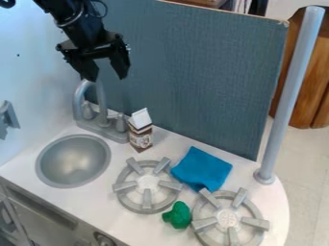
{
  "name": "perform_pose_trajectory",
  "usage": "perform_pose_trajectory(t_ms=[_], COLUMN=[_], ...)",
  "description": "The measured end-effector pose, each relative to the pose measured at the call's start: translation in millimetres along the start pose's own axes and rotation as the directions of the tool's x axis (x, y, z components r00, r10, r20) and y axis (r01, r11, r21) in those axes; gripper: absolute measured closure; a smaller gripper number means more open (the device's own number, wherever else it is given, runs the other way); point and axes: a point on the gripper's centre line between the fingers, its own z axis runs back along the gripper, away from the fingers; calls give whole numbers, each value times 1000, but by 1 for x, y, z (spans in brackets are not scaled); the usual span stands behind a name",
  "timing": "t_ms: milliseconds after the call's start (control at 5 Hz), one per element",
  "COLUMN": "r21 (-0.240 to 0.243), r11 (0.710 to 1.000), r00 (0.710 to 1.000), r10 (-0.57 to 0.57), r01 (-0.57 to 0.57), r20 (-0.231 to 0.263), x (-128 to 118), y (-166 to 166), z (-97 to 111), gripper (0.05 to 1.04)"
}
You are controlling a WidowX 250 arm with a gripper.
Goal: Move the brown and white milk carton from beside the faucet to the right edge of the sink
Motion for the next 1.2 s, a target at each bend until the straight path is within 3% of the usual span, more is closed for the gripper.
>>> perform_pose_trajectory(t_ms=[200,400,800,1200], r21=[1,-24,-11,31], r11=[1000,999,992,923], r00=[999,997,984,923], r10=[5,-26,-129,-385], r01=[-5,24,128,384], r20=[-35,-78,-123,0], x=[-5,17,45,55], y=[4,14,31,5], z=[-11,-56,-113,-139], gripper=[83,83,83,83])
